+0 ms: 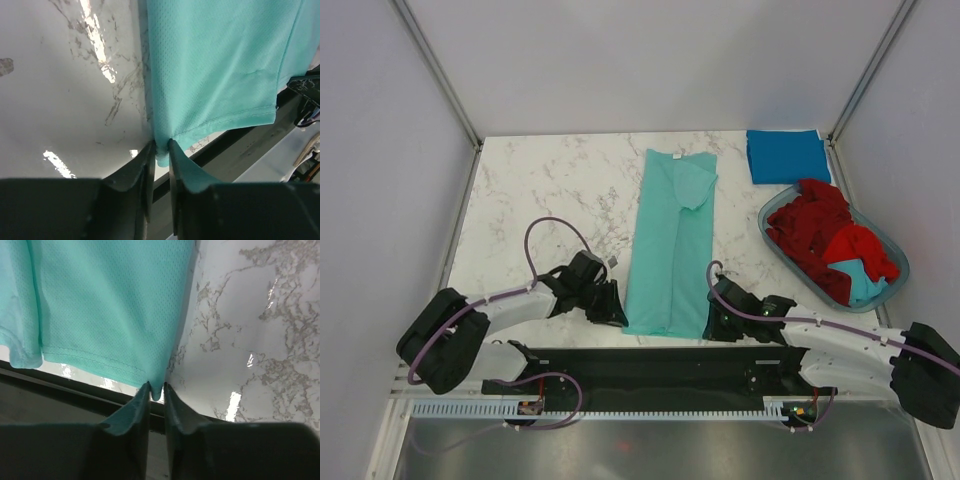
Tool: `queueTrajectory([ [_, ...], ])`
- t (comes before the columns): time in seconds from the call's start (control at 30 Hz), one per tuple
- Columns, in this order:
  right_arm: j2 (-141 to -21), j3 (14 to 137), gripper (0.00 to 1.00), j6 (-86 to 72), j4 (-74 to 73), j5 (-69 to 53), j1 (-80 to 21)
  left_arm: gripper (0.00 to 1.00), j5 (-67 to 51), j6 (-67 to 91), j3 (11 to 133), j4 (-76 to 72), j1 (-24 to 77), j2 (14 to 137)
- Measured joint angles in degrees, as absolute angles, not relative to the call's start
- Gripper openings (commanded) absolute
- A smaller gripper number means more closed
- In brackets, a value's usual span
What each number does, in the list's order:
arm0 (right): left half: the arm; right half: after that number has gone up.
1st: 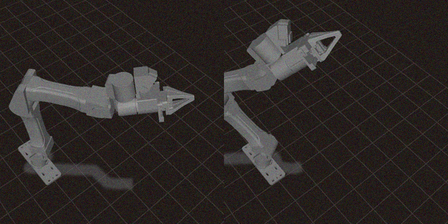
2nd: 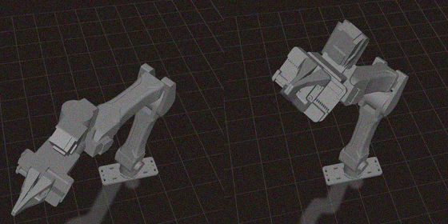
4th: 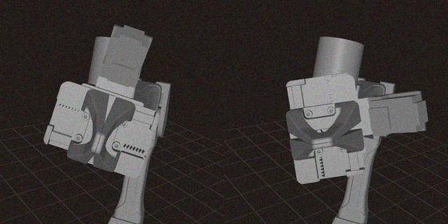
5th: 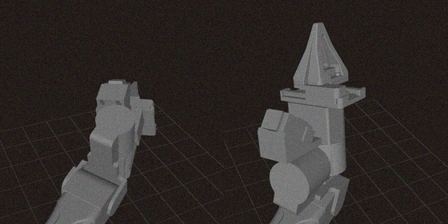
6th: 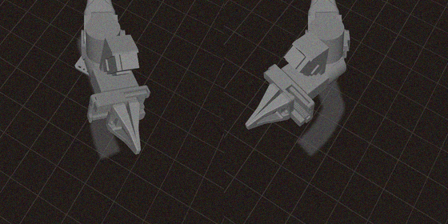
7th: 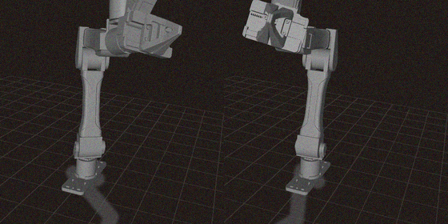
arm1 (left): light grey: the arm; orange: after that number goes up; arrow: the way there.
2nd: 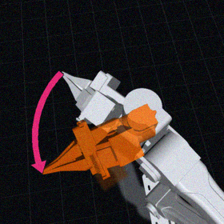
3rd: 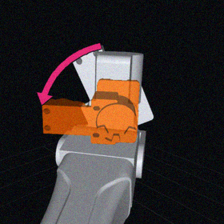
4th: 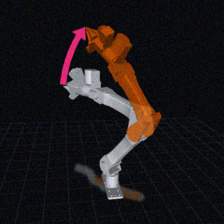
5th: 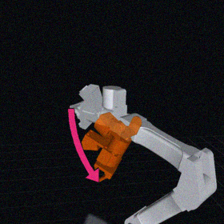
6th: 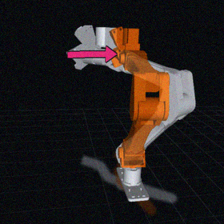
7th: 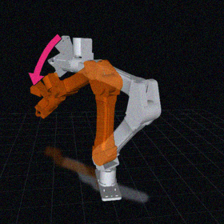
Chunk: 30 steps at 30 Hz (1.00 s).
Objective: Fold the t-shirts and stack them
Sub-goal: Fold the tshirt
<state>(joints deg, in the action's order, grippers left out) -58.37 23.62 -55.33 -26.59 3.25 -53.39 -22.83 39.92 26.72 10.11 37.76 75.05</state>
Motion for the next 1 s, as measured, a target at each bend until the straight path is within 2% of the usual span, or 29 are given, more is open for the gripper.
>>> queueTrajectory([
  [0.03, -58.0, 23.4, 0.15, -55.3, -26.8, 3.2, -53.4, 0.11, -22.8, 40.1, 26.5, 10.1, 37.9, 75.2],
  [0.07, -57.7, 23.2, 0.11, -55.4, -26.9, 3.2, -53.4, 0.05, -22.9, 40.4, 26.3, 10.0, 37.9, 75.4],
  [0.1, -57.4, 23.1, 0.02, -55.5, -27.1, 3.2, -53.4, 0.02, -22.9, 40.6, 26.0, 10.0, 38.0, 75.4],
  [0.3, -54.9, 23.0, 0.0, -55.5, -29.2, 3.5, -53.4, 0.02, -23.0, 42.1, 24.3, 9.7, 38.5, 73.3],
  [0.33, -54.3, 23.0, 0.0, -55.5, -29.6, 3.5, -53.4, 0.05, -23.0, 42.6, 23.9, 9.7, 38.5, 72.5],
  [0.4, -53.2, 23.0, 0.0, -55.5, -30.4, 3.6, -53.4, 0.18, -23.0, 43.2, 23.2, 9.8, 38.7, 71.3],
  [0.43, -52.9, 23.0, 0.0, -55.5, -30.7, 3.6, -53.4, 0.3, -23.0, 43.6, 23.2, 9.8, 38.7, 70.9],
  [0.53, -52.2, 23.0, 0.0, -55.5, -31.2, 3.6, -53.4, 0.43, -23.0, 44.6, 22.9, 10.0, 38.8, 69.4],
  [0.7, -51.9, 22.8, 0.0, -55.7, -31.3, 3.6, -53.4, 0.45, -23.1, 45.4, 22.1, 10.1, 38.8, 65.5],
  [1.0, -50.7, 22.2, 0.01, -55.9, -31.3, 3.4, -53.4, 0.42, -23.0, 46.6, 21.1, 10.1, 38.8, 65.3],
])
